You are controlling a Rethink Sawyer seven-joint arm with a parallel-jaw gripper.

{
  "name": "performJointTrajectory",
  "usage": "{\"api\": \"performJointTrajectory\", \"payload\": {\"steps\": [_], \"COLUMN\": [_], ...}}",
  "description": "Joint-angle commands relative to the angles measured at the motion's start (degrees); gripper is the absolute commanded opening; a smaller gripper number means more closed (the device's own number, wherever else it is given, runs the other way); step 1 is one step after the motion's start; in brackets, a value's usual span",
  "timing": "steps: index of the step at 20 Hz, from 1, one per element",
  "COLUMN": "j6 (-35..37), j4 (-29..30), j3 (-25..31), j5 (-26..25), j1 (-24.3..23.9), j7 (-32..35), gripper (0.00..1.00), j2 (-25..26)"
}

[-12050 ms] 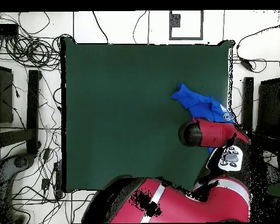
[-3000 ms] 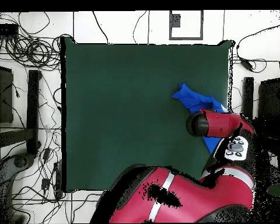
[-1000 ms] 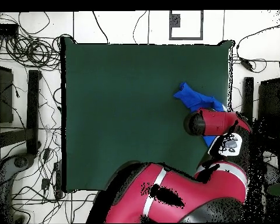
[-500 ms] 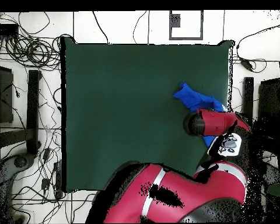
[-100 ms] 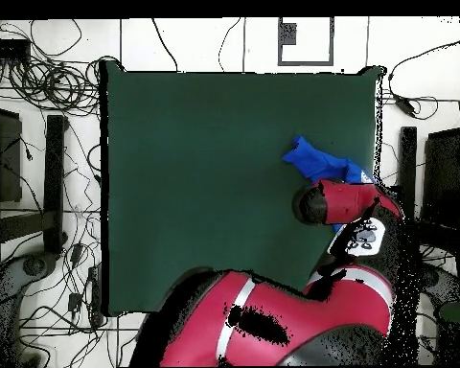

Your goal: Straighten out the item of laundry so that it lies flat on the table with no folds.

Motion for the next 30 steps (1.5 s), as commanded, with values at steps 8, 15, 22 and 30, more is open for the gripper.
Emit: {"api": "performJointTrajectory", "payload": {"steps": [8,15,22,30], "j6": [-0.84,-1.67,-2.96,-2.34], "j4": [8.81,9.06,10.83,14.71], "j3": [3.52,3.97,2.92,2.91], "j5": [3.68,3.86,4.74,6.42], "j1": [2.83,2.34,3.71,4.94], "j7": [10.72,10.87,12.88,13.25], "gripper": [0.0,0.0,0.0,0.0], "j2": [-3.05,-2.61,-2.63,-5.22]}}
